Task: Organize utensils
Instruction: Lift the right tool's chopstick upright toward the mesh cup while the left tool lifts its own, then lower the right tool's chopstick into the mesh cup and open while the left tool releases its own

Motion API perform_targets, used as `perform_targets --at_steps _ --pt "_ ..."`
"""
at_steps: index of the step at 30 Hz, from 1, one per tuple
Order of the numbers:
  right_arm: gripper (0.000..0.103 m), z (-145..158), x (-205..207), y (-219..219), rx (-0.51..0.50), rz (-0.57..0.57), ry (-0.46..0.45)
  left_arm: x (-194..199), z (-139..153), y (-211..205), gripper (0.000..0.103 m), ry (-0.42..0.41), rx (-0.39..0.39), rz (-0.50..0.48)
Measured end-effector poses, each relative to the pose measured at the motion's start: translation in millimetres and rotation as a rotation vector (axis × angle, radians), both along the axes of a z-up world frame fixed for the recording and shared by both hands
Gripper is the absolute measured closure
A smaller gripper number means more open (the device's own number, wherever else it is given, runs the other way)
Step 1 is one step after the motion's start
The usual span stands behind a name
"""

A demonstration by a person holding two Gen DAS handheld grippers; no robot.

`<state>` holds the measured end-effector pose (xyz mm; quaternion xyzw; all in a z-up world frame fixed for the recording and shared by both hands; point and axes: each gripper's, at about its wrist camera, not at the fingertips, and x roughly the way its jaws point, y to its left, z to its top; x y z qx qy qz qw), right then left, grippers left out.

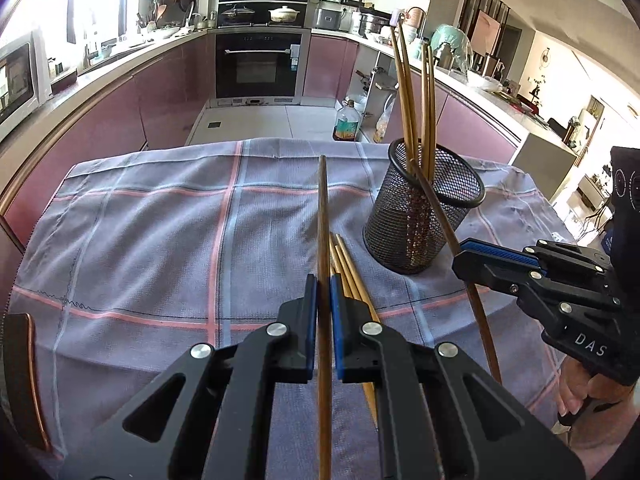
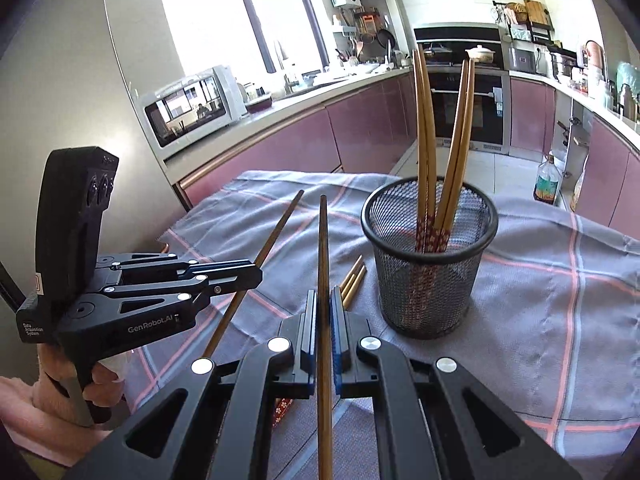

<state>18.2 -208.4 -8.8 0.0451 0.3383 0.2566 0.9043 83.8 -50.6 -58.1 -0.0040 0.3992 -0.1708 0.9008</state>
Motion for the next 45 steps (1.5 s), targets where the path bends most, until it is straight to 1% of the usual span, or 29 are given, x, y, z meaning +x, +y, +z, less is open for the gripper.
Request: perform_targets --at_steps 9,15,25,29,33,40,45 --pt "0.098 29 -7 -15 0.025 -0.025 -0.087 -16 36 4 0.096 -0.064 -0.058 -0.023" --pt "0.098 42 -10 -28 0.046 -0.039 -0.13 -28 61 10 0.096 -0.111 -0.112 -0.044" --pt "0.098 60 -7 -38 0.064 -0.052 -0.188 -40 101 19 0.096 -0.187 -0.186 -0.046" --pt "0.098 68 -7 -38 0.064 -0.056 -0.211 -38 111 16 0.096 -0.201 -0.203 -0.052" --pt "0.098 81 -9 -40 0.051 -0.058 -0.255 -35 126 10 0.096 -0.23 -0.216 -0.062" --pt "0.098 104 -8 -47 0.04 -0.084 -0.316 -29 160 -5 0.096 -0.299 -0.235 -0.092" --pt "0.098 118 -4 -56 0.047 -0.105 -0.342 -20 179 -14 0.096 -0.322 -0.248 -0.1"
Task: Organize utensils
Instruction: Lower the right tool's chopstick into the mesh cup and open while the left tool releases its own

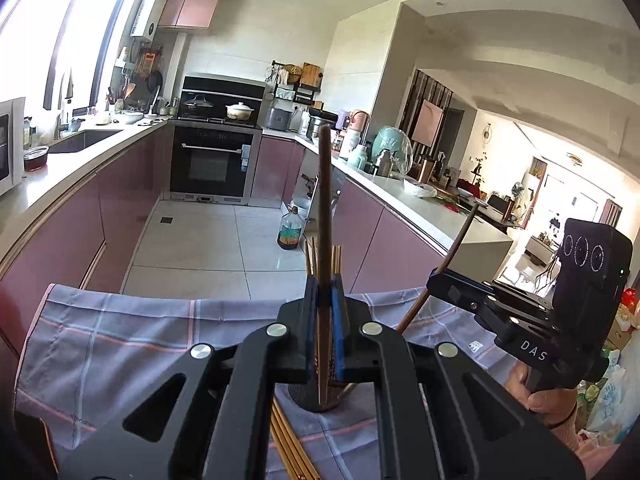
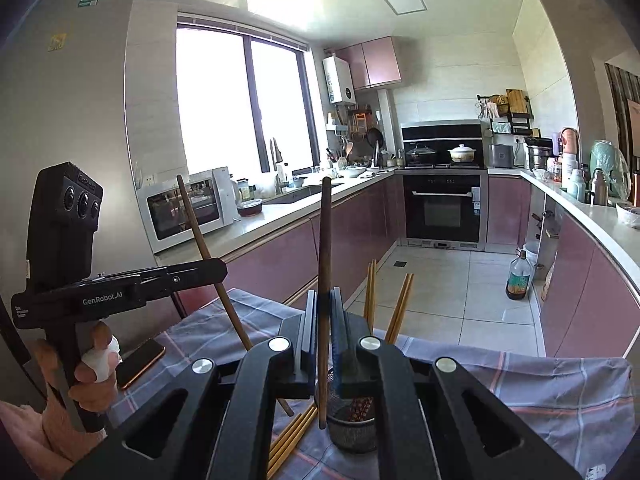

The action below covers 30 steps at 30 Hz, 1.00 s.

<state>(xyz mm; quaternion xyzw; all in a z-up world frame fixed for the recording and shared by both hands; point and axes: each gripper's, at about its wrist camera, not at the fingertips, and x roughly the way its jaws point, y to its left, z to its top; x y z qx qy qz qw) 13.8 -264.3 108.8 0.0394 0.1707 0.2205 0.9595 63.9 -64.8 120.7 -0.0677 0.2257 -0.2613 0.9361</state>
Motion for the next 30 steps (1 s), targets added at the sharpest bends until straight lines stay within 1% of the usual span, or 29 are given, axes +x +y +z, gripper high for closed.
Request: perform_targets --at_steps 3,7,12,15,19,24,30 --pt "0.098 6 2 -4 0.003 -0.01 -0.015 6 10 -7 0.096 -0.017 0.001 -0.004" --pt "0.098 11 7 -8 0.001 -0.026 -0.031 13 17 -17 0.096 -0.027 0.008 -0.007" --pt "0.098 13 15 -9 -0.002 -0.04 -0.044 26 13 -32 0.096 -0.011 0.034 -0.009" --pt "0.098 9 22 -8 -0.004 -0.048 -0.037 35 6 -40 0.096 -0.006 0.059 -0.001" --pt "0.098 -2 33 -5 -0.022 -0.049 0.002 47 -7 -47 0.096 0.016 0.094 -0.004" --pt "0.098 -22 48 -3 -0.043 -0.04 0.076 62 -24 -59 0.096 0.056 0.131 -0.011" --pt "0.098 -44 62 -3 -0.063 -0.031 0.175 75 -43 -70 0.096 0.106 0.195 -0.037"
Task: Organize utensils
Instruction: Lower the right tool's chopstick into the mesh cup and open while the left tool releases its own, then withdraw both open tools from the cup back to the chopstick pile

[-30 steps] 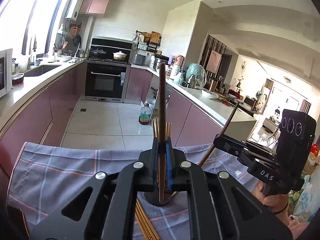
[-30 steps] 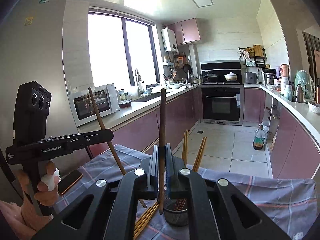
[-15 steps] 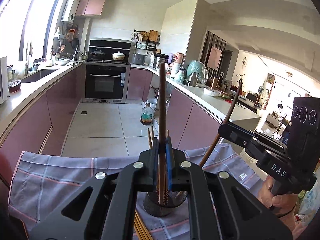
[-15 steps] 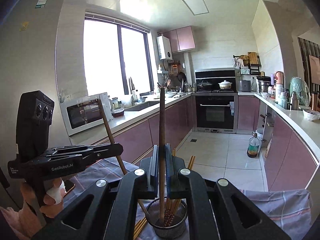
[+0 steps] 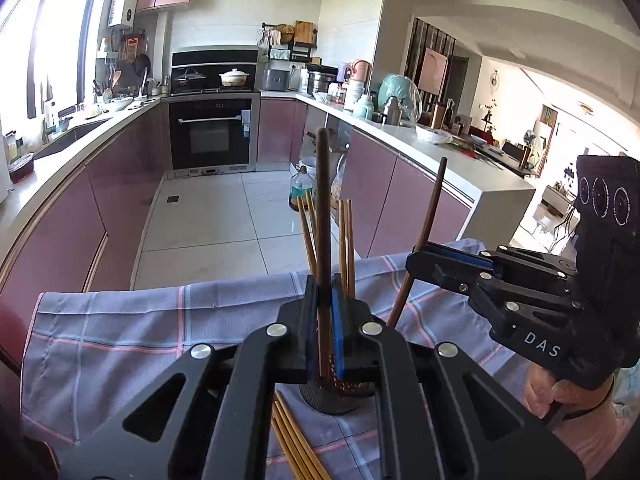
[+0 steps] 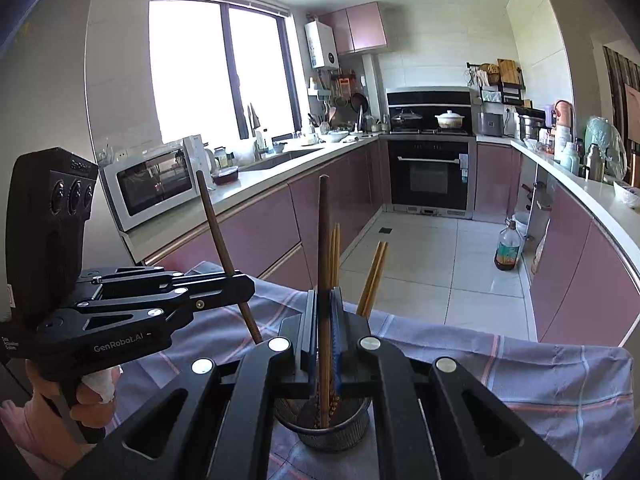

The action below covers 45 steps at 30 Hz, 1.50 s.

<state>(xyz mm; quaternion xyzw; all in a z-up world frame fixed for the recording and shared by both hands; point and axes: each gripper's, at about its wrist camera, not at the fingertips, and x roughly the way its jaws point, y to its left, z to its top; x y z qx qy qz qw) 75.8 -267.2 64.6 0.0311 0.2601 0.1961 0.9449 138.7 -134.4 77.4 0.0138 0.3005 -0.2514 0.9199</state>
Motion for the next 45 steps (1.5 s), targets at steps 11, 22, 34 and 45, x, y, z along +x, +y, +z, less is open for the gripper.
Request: perform_targets --at_steps 11,22,34,45 --pt "0.093 -18 20 -7 0.033 -0.038 0.091 34 -33 -3 0.093 0.089 0.037 -0.004" --pt "0.07 -19 2 -9 0.06 -0.029 0.06 28 -48 19 0.077 0.049 0.046 0.092" --pt "0.055 -27 -38 10 0.074 0.035 0.037 -17 -57 38 0.063 -0.012 0.074 0.155" --pt "0.054 -65 -50 37 0.047 0.103 0.149 -41 -86 73 0.06 0.046 0.078 0.215"
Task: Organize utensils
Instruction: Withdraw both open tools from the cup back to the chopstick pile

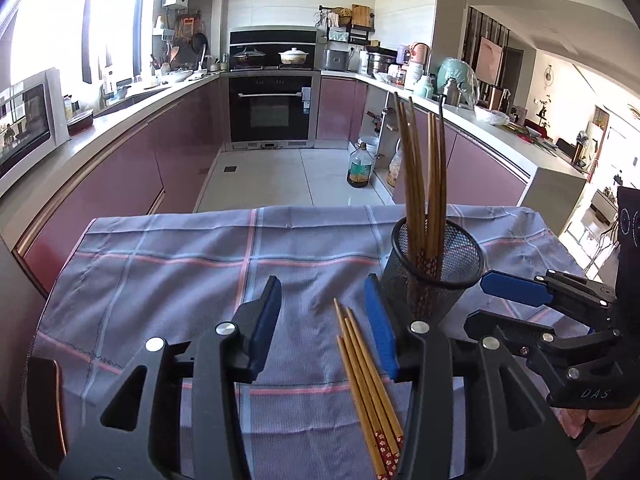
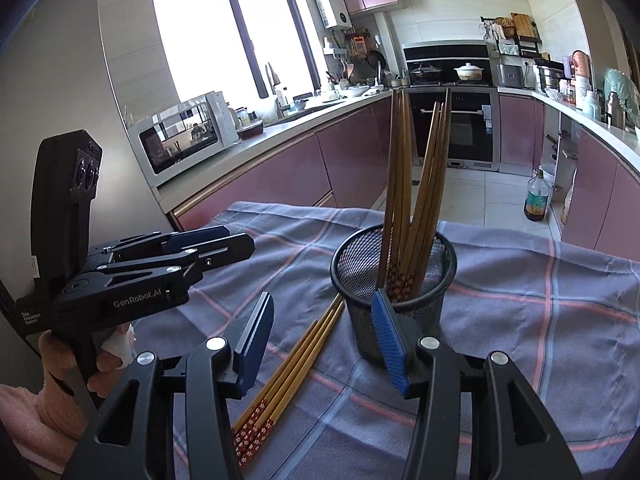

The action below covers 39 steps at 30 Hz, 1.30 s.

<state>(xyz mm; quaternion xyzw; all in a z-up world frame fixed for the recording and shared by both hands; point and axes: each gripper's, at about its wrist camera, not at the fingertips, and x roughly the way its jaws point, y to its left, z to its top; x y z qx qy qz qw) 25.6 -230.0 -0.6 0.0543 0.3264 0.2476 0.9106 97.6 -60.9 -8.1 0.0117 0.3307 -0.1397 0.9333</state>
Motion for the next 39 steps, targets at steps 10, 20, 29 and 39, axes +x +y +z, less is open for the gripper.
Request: perform_targets --at_steps 10,20,29,39 --pt "0.059 -48 3 33 -0.085 0.038 0.151 -9 -55 28 0.06 0.122 0.029 0.023" --pt "0.068 -66 -3 47 -0.143 0.049 0.196 -15 -87 22 0.059 0.189 0.04 -0.009" --pt "0.07 -69 -6 48 -0.213 0.044 0.185 -19 -90 12 0.053 0.199 0.044 -0.059" --pt "0.074 -71 -5 43 -0.215 0.037 0.19 -18 -103 -6 0.051 0.242 0.054 -0.124"
